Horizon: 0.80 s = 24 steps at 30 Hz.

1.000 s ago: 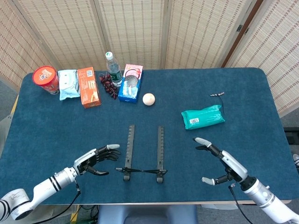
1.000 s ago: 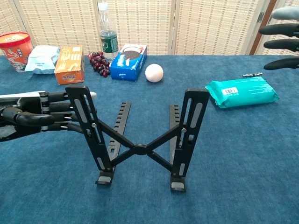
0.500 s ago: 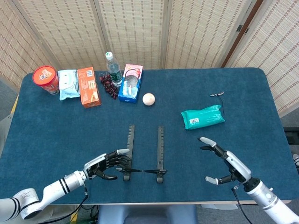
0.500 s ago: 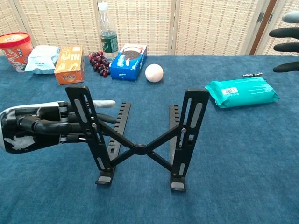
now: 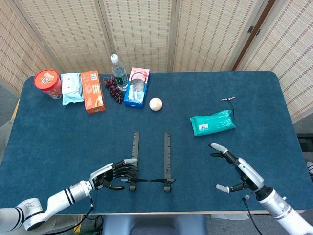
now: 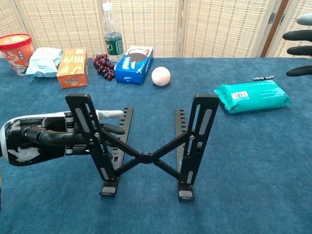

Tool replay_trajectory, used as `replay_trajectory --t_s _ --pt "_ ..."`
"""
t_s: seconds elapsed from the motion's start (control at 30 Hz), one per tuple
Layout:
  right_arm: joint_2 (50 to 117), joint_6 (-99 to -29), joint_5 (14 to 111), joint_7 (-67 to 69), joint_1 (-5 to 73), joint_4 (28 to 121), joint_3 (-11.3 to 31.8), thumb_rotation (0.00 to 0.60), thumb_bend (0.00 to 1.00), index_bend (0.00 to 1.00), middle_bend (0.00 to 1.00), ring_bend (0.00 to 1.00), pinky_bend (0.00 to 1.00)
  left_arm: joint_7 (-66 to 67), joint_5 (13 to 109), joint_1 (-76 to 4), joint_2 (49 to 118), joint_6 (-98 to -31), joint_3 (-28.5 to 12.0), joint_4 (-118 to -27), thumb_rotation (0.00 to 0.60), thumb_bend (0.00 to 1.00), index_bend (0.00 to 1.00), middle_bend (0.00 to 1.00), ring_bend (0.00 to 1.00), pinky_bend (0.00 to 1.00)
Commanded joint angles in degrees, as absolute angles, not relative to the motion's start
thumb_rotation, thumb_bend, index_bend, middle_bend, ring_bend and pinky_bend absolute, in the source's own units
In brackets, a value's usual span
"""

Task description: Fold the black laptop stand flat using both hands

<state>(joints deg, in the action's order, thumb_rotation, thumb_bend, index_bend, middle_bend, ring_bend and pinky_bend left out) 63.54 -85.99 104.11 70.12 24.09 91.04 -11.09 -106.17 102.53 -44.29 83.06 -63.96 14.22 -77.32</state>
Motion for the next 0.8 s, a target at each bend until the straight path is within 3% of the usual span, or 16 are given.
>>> replay_trajectory --t_s 0.03,0.8 --pt "63.56 -86.04 104.06 70.17 23.9 90.98 -11.0 0.6 0.11 0.0 0.07 0.0 0.15 -106.35 102.48 -44.38 83.23 -64.13 14.46 -77.38 0.6 0.15 0.09 0.23 0.22 0.23" --pt "64.19 -85.76 104.41 70.89 23.14 89.75 -10.23 0.6 0.11 0.0 0.07 0.0 0.15 -106.48 101.0 -44.6 83.35 -65.76 15.29 -76.01 0.6 0.15 0.08 0.23 0.22 0.25"
